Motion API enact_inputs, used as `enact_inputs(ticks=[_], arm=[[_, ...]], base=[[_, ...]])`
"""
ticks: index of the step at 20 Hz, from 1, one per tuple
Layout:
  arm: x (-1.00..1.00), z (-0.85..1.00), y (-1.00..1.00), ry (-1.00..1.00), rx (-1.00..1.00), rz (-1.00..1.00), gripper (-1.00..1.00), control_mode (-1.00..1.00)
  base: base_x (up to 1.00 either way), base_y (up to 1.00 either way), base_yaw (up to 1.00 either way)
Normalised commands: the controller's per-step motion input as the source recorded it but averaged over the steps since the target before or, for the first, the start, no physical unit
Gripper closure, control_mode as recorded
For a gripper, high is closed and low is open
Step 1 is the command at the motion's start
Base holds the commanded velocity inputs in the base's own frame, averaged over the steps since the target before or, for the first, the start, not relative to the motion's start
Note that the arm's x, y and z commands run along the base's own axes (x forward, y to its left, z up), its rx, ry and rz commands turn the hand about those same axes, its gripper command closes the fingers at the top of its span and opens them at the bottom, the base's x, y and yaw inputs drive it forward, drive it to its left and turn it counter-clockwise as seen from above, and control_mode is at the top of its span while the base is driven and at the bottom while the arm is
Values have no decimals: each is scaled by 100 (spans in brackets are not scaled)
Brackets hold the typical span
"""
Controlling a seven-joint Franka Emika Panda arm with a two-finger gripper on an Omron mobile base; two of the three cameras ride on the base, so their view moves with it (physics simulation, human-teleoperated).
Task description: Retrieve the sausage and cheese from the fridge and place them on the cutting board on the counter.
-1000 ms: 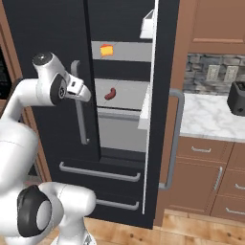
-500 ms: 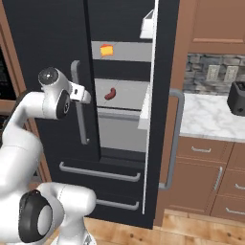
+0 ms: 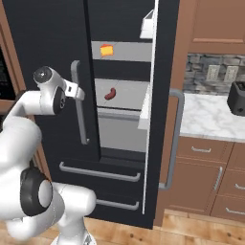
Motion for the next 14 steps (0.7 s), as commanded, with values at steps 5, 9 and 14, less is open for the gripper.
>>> enact_inputs(ticks=[5,9,14], arm=[[61,0,-1,0,0,-1,-100,-100],[56,0,0,-15,0,0,-100,-100],[51,0,0,-27,0,0,-100,-100]], base=[[0,0,0],[0,0,0],[0,0,0]])
